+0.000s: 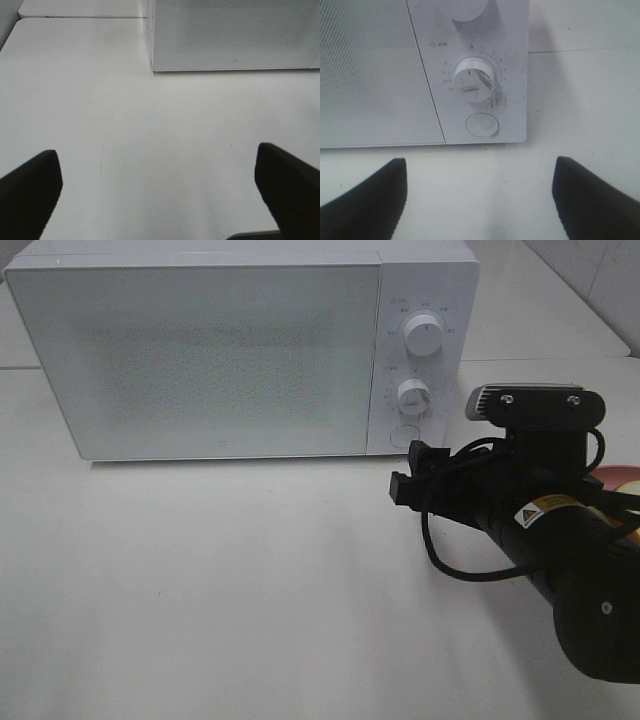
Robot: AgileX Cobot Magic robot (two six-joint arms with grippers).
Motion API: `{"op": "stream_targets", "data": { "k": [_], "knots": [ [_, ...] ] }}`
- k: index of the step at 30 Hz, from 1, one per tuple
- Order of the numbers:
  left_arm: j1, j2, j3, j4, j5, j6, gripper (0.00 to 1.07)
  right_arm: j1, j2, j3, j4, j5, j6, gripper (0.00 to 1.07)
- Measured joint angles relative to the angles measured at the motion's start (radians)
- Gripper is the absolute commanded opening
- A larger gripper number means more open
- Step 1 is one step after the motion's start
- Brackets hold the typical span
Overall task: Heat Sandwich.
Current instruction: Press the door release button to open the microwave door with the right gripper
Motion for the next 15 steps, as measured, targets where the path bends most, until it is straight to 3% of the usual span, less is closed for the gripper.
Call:
{"op": "stream_targets", "data": {
  "k": [9,15],
  "knots": [
    [0.0,0.0,0.0,0.0,0.0,0.0,1.01,0.0,0.0,0.0,0.0,0.0,0.491,0.76],
    [0.0,0.0,0.0,0.0,0.0,0.0,1.01,0.0,0.0,0.0,0.0,0.0,1.006,0.76]
  ]
}}
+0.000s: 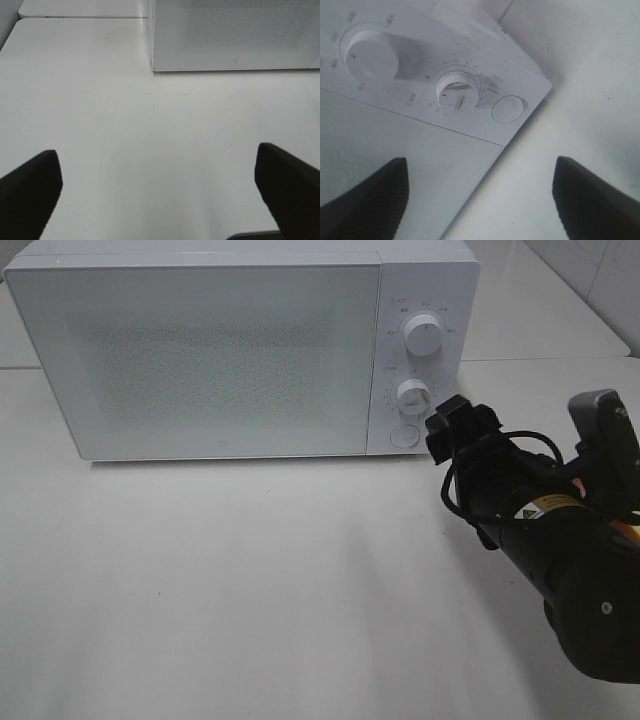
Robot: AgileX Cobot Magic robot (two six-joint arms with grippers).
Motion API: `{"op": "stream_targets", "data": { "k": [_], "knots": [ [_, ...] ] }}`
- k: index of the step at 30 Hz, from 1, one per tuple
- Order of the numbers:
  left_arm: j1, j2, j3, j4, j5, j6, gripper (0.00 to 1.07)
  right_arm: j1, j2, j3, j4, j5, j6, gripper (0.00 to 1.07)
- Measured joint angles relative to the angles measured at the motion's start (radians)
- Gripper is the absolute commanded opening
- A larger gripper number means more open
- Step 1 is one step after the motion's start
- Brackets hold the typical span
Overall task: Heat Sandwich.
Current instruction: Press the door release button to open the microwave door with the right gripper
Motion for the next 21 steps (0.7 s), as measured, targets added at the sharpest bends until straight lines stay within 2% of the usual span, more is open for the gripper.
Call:
{"op": "stream_targets", "data": {
  "k": [5,11,12,13,14,15,16,17,19,21],
  "knots": [
    [0.0,0.0,0.0,0.0,0.0,0.0,1.01,0.0,0.0,0.0,0.0,0.0,0.271,0.76],
    [0.0,0.0,0.0,0.0,0.0,0.0,1.01,0.0,0.0,0.0,0.005,0.016,0.369,0.7],
    [0.0,0.0,0.0,0.0,0.0,0.0,1.01,0.0,0.0,0.0,0.008,0.03,0.375,0.66],
    [0.0,0.0,0.0,0.0,0.0,0.0,1.01,0.0,0.0,0.0,0.021,0.054,0.384,0.54],
    [0.0,0.0,0.0,0.0,0.0,0.0,1.01,0.0,0.0,0.0,0.026,0.058,0.385,0.46],
    [0.0,0.0,0.0,0.0,0.0,0.0,1.01,0.0,0.0,0.0,0.026,0.058,0.385,0.46],
    [0.0,0.0,0.0,0.0,0.0,0.0,1.01,0.0,0.0,0.0,0.027,0.062,0.385,0.38],
    [0.0,0.0,0.0,0.0,0.0,0.0,1.01,0.0,0.0,0.0,0.032,0.067,0.385,0.21],
    [0.0,0.0,0.0,0.0,0.0,0.0,1.01,0.0,0.0,0.0,0.033,0.078,0.386,0.04],
    [0.0,0.0,0.0,0.0,0.0,0.0,1.01,0.0,0.0,0.0,0.027,0.083,0.386,0.0]
  ]
}}
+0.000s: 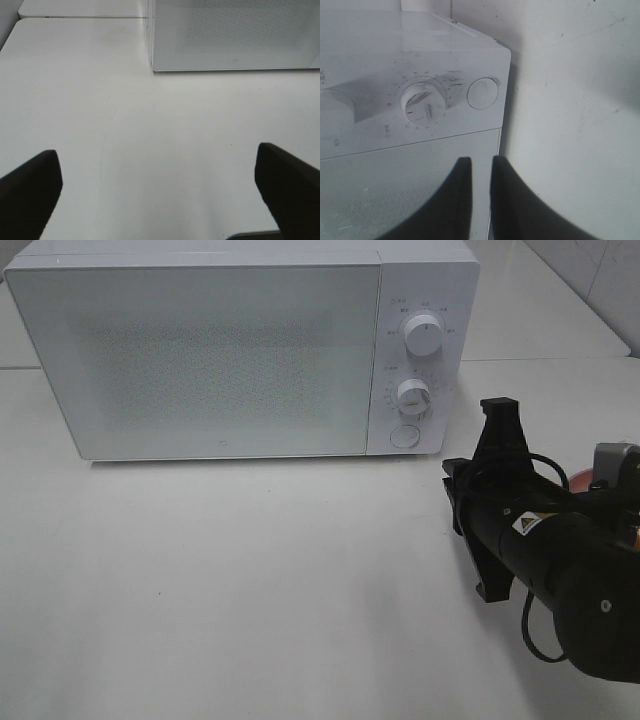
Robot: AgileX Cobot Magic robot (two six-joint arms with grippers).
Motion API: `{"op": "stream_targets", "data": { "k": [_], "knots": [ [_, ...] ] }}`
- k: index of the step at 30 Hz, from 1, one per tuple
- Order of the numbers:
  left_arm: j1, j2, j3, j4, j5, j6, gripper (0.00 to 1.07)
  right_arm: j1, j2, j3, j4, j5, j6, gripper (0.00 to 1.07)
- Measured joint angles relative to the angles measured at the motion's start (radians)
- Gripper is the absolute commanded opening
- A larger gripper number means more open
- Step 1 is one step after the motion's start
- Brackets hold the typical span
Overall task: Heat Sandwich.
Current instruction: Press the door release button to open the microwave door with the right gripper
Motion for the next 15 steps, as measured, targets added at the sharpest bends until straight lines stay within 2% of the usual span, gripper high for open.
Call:
{"op": "stream_targets", "data": {
  "k": [15],
  "knots": [
    [0.0,0.0,0.0,0.0,0.0,0.0,1.01,-0.001,0.013,-0.003,-0.012,0.023,-0.001,0.04]
  ]
}}
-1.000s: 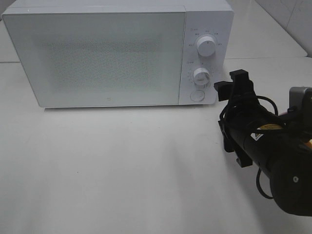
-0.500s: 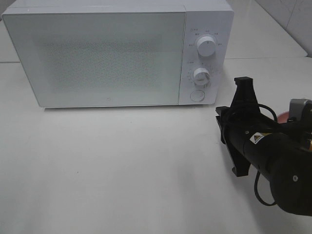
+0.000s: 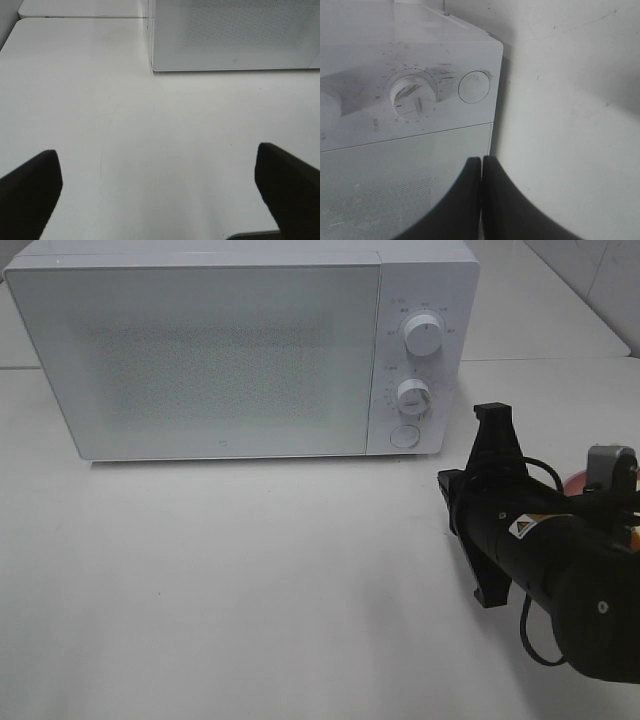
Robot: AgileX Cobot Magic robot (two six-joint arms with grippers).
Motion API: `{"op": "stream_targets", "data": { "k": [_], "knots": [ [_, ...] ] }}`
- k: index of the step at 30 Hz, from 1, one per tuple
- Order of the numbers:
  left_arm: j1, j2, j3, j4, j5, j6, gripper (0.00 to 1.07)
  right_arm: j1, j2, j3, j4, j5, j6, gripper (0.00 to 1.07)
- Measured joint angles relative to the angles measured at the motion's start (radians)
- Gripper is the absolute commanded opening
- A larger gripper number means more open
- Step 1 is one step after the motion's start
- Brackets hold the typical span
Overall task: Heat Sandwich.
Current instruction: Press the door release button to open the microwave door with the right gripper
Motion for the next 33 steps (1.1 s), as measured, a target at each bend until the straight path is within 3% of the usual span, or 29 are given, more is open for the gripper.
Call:
{"op": "stream_targets", "data": {
  "k": [22,33],
  "knots": [
    [0.0,0.0,0.0,0.0,0.0,0.0,1.01,-0.206,0.213,-0.27,-0.262,0.126,0.001,0.07],
    [0.0,0.0,0.0,0.0,0.0,0.0,1.01,-0.285,0.316,-0.381,-0.325,0.174,0.063,0.07]
  ]
}}
